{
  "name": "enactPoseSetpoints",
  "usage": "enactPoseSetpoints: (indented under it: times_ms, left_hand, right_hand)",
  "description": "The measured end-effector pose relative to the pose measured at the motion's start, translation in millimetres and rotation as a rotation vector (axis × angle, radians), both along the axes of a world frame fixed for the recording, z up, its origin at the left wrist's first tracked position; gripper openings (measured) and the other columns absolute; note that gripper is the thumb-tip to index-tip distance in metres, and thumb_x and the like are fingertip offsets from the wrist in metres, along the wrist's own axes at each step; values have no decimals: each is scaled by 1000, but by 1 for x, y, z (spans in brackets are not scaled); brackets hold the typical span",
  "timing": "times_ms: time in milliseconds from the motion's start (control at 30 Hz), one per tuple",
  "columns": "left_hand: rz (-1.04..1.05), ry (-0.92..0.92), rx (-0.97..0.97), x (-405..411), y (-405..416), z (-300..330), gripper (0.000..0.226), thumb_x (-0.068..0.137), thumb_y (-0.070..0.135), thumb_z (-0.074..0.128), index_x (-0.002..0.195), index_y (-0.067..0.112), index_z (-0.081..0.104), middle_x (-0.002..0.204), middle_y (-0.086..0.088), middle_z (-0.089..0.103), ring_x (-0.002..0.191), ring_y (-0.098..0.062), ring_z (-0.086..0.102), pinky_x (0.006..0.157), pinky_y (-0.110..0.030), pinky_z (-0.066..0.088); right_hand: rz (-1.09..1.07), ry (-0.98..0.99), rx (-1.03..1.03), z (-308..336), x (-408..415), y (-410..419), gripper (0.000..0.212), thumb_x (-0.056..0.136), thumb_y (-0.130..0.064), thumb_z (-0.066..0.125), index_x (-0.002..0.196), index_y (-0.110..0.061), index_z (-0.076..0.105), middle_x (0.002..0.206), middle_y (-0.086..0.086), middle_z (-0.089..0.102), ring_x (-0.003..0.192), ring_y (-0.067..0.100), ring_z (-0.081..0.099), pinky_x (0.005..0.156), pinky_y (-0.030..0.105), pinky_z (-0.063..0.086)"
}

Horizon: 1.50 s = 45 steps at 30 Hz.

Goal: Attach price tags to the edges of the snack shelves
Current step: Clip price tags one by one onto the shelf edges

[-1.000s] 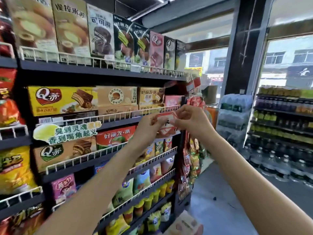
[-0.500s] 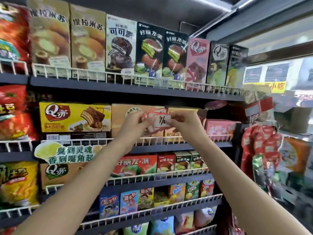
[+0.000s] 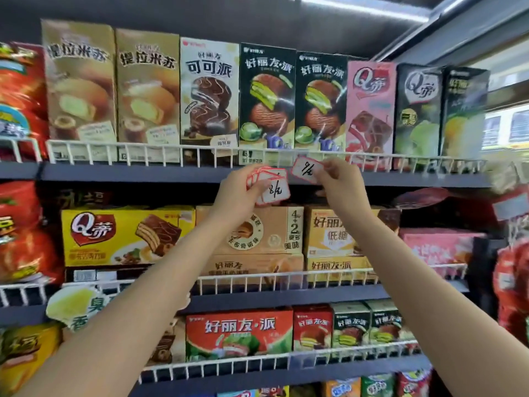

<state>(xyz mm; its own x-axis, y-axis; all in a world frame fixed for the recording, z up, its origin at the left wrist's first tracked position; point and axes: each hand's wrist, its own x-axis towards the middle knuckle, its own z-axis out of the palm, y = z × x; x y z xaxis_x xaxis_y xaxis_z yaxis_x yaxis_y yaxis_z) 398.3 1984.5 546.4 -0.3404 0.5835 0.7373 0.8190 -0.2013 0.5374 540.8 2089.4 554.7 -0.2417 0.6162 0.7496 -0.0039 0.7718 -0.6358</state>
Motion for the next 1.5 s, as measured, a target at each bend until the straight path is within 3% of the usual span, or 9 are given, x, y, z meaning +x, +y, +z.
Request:
enactPoseSetpoints:
  times_ms: [100, 300, 500, 600, 733, 933, 1033, 1200, 1500]
  left_hand:
    - [-3, 3, -12, 4, 13, 10, 41, 93, 24, 55, 133, 20, 49, 128, -3, 59, 117, -18, 56, 102, -35, 44]
    - [6, 30, -72, 14, 31, 21, 53, 93, 22, 54, 142, 14, 36, 143, -3, 45, 130, -14, 42, 95, -15, 27]
    - [7, -4, -116, 20, 38, 26, 59, 93, 20, 55, 144, 8, 30, 143, -4, 45, 123, -9, 44, 87, -7, 29]
    - [-18, -59, -130, 20, 43, 26, 62, 92, 21, 56, 145, 8, 28, 142, -6, 46, 125, -18, 50, 105, -25, 35]
    - [-114, -176, -113, 24, 45, 23, 63, 91, 15, 57, 146, 8, 26, 132, -6, 54, 112, -22, 60, 98, -45, 49]
    - [-195, -213, -88, 26, 48, 16, 68, 92, 12, 56, 148, 13, 19, 117, -5, 64, 93, -21, 68, 89, -41, 55]
    - [-188, -171, -93, 22, 49, 12, 71, 91, 16, 58, 149, 19, 17, 124, 1, 60, 104, -21, 65, 96, -43, 50]
    - [-127, -66, -147, 9, 38, 6, 65, 89, 21, 61, 143, 37, 26, 112, -7, 68, 88, -13, 69, 83, -26, 52]
    - [-69, 46, -202, -1, 39, 6, 65, 89, 22, 61, 137, 47, 25, 112, -8, 66, 78, -15, 69, 82, -45, 55]
  right_hand:
    - [-58, 46, 86, 12, 1, 17, 14, 95, -14, 45, 94, -8, 58, 88, 5, 62, 81, 21, 57, 70, 35, 47]
    - [-59, -9, 235, 31, -2, 35, 17, 97, -15, 42, 84, -7, 49, 70, -1, 50, 62, 10, 42, 50, 14, 30]
    - [-44, -58, 290, 38, -9, 47, 15, 97, -15, 42, 82, -12, 45, 65, -7, 45, 60, 8, 41, 51, 23, 29]
    - [-38, -62, 300, 39, -11, 52, 14, 97, -15, 43, 84, -11, 46, 73, 2, 55, 68, 18, 47, 53, 27, 31]
    - [-41, -74, 310, 42, -11, 55, 15, 97, -16, 44, 94, -6, 54, 92, 11, 65, 84, 25, 58, 64, 32, 41]
    - [-15, -88, 342, 51, -9, 59, 12, 94, -17, 52, 95, -7, 60, 99, 10, 69, 91, 22, 63, 75, 38, 52]
    - [-9, -83, 353, 50, -11, 62, 16, 92, -19, 55, 94, -6, 64, 95, 8, 70, 86, 19, 63, 66, 28, 48]
    - [-17, -21, 407, 52, -16, 63, 24, 95, -21, 49, 91, -6, 66, 85, 7, 66, 74, 15, 51, 56, 19, 34]
    - [-28, 56, 548, 62, -21, 67, 10, 86, -12, 62, 91, -12, 71, 81, -8, 62, 75, 6, 55, 64, 6, 38]
